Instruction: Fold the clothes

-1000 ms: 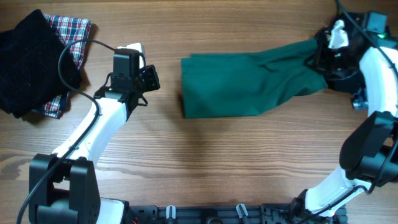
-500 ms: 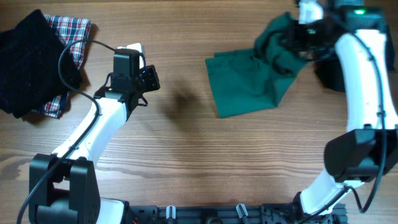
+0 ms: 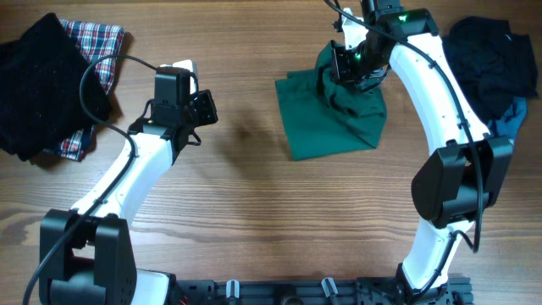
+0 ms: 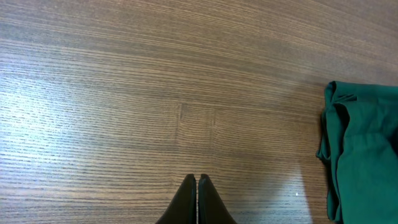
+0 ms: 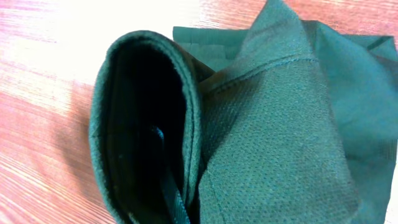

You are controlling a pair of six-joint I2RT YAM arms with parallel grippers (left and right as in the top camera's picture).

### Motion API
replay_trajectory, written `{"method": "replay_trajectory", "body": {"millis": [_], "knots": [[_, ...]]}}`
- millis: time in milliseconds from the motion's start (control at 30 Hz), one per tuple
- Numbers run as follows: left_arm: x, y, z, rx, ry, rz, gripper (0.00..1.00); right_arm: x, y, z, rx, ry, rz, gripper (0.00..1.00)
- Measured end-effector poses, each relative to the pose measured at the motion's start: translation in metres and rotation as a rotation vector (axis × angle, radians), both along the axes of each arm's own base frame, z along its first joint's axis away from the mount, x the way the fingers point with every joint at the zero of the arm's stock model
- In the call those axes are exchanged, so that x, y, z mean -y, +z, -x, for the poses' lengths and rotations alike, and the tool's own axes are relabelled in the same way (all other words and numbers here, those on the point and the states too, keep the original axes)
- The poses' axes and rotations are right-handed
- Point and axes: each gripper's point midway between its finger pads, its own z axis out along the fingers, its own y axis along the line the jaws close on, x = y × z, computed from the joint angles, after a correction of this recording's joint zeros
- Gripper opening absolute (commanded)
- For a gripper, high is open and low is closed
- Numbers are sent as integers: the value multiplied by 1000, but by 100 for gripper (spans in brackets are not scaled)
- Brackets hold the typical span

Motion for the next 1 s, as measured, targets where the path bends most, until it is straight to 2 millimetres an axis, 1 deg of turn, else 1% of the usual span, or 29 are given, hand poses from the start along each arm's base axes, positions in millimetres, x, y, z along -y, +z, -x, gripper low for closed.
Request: {"method": "replay_trajectory", "body": {"millis": [67, 167, 300, 333, 367, 400, 433, 467, 500, 567, 733, 800, 833, 867, 900, 933, 967, 1000], "knots": [[0, 0, 0, 0, 0, 0, 4, -2, 0, 0, 3, 7, 4, 4], [0, 0, 0, 0, 0, 0, 4, -12, 0, 0, 15, 27, 2, 4], [0, 0, 0, 0, 0, 0, 4, -37, -8, -5, 37, 59, -7, 6], [0, 0, 0, 0, 0, 0, 4, -41, -11, -5, 35, 63, -8, 14], [0, 0, 0, 0, 0, 0, 4, -46, -14, -6, 35, 68, -9, 38], [0, 0, 0, 0, 0, 0, 4, -51, -21, -7, 29, 73, -10, 51], [0, 0, 0, 0, 0, 0, 4, -54, -25, -7, 21, 72, -9, 67], [0, 0, 0, 0, 0, 0, 4, -55, -27, -6, 18, 73, -6, 77], [0, 0, 0, 0, 0, 0, 4, -57, -29, -6, 16, 77, -5, 82], [0, 0, 0, 0, 0, 0, 4, -58, -29, -7, 20, 75, -7, 86], [0, 0, 0, 0, 0, 0, 4, -60, -28, -6, 18, 80, -19, 85], [0, 0, 0, 0, 0, 0, 4, -59, -28, -7, 16, 77, -25, 81], [0, 0, 0, 0, 0, 0, 4, -58, -28, -7, 15, 74, -26, 77], [0, 1, -1, 3, -1, 1, 4, -53, -27, -9, 14, 61, -30, 66], [1, 2, -2, 11, -2, 4, 4, -50, -27, -11, 10, 49, -40, 52], [2, 4, -4, 22, -3, 7, 4, -46, -26, -12, 4, 35, -57, 30], [2, 6, -6, 34, -4, 10, 4, -40, -25, -15, -1, 20, -80, 17], [3, 8, -8, 47, -7, 15, 4, -37, -23, -16, -5, 15, -104, 11]]}}
